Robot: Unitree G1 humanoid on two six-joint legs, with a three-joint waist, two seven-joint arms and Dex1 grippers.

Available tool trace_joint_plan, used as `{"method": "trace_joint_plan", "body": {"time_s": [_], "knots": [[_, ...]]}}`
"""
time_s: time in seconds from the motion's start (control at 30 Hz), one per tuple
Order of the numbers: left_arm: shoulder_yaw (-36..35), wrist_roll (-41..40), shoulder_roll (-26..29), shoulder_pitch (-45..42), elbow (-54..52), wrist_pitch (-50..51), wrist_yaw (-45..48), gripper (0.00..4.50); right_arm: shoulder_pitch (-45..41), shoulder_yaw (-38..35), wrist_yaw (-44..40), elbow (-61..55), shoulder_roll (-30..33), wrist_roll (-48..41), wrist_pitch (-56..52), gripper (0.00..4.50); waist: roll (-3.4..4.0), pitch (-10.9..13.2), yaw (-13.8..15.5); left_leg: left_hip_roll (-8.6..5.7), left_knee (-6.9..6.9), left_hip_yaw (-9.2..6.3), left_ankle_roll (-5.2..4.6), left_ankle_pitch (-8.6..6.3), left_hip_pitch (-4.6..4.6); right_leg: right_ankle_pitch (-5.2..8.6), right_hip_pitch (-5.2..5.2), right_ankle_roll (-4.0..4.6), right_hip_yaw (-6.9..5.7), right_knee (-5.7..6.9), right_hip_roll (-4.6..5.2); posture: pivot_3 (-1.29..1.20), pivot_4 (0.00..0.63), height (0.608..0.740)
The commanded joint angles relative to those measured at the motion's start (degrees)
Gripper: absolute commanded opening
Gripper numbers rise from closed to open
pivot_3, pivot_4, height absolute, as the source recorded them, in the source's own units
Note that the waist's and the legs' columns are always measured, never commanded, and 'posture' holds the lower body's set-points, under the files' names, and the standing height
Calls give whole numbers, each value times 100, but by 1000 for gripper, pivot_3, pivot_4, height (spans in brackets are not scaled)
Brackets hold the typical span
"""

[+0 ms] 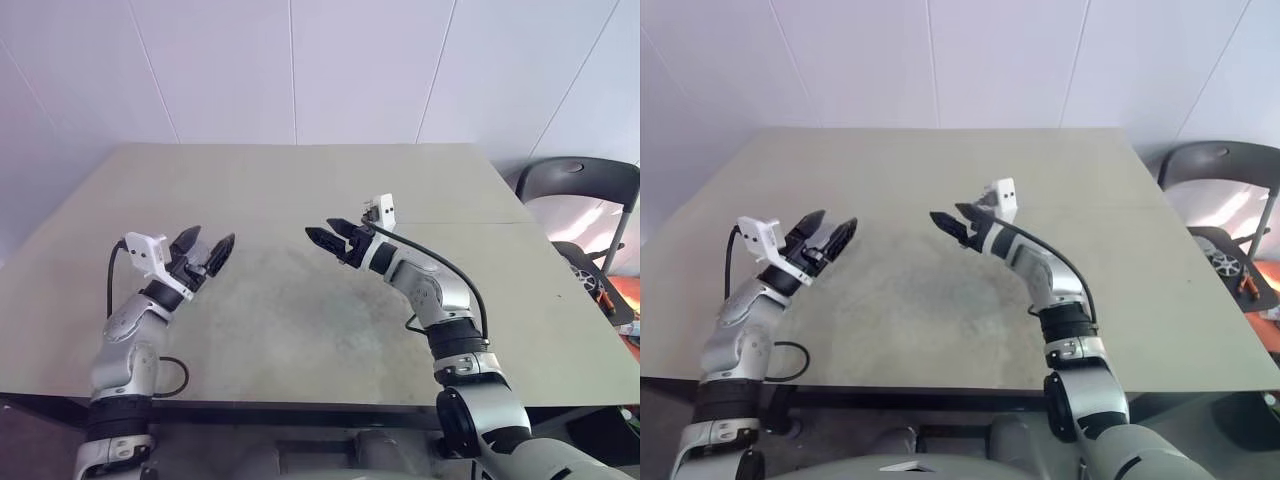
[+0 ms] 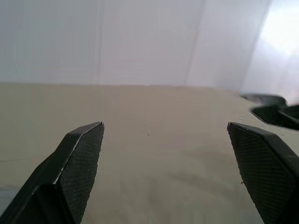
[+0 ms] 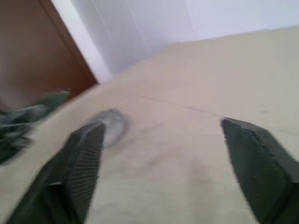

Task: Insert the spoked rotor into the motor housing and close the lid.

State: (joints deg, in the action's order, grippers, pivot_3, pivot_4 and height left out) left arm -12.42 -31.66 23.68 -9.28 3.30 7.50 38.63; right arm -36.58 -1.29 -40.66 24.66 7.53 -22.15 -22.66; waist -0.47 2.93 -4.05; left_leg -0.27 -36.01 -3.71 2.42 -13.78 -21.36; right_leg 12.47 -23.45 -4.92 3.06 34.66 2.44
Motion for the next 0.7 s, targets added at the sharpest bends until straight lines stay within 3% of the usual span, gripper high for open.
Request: {"method": "trace_joint_plan", "body": {"time_s": [0.03, 0.23, 0.43, 0.7], "knots": [[-35, 88, 172, -12, -343, 44, 91, 4500, 39, -14, -182, -129, 57, 19, 263, 4485, 0, 0, 1, 0, -2, 0, 0, 0, 0, 0, 1, 0, 0, 0, 0, 0, 0, 740], [114, 995, 117, -56, 38, -453, -431, 4500, 361, 227, -434, -148, 211, 392, 930, 4485, 1, 1, 8, -1, -3, 1, 0, 0, 1, 0, 3, -1, 0, -1, 2, 0, 0, 740], [35, 540, -7, -106, -207, -369, 10, 4500, 464, 474, -988, -204, 357, 454, 1177, 4485, 2, 1, 6, -1, -2, 0, 0, 0, 1, 0, 1, -1, 0, 1, 1, 0, 0, 740], [72, 526, 37, -256, -234, -291, 191, 4500, 358, 447, -871, -58, 263, 554, 1373, 4485, 2, 1, 8, -1, -6, 1, 0, 0, 2, 0, 2, -1, 0, 4, 1, 0, 0, 740]]}}
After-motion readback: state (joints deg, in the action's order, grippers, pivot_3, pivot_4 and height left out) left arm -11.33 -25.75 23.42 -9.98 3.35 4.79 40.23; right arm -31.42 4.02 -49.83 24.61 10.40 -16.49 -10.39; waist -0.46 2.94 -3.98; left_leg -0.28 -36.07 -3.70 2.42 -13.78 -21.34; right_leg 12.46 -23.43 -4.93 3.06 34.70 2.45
